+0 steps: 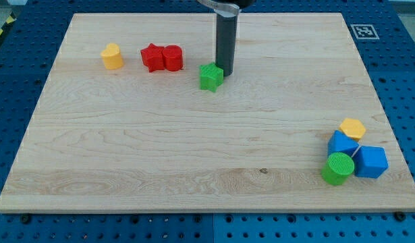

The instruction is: Move the green star to the top left of the yellow hexagon

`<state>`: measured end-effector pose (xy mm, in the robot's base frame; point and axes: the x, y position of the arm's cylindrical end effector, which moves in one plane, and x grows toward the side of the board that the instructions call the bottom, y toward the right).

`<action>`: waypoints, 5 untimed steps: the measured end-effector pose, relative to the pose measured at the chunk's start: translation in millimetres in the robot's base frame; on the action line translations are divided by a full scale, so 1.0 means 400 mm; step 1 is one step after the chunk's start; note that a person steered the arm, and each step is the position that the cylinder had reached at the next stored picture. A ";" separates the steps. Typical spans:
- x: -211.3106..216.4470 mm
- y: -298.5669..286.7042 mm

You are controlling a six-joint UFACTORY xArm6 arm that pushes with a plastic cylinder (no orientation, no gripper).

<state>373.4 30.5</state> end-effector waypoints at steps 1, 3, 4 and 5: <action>-0.012 -0.009; -0.055 -0.143; 0.006 -0.178; 0.024 -0.102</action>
<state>383.1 -10.3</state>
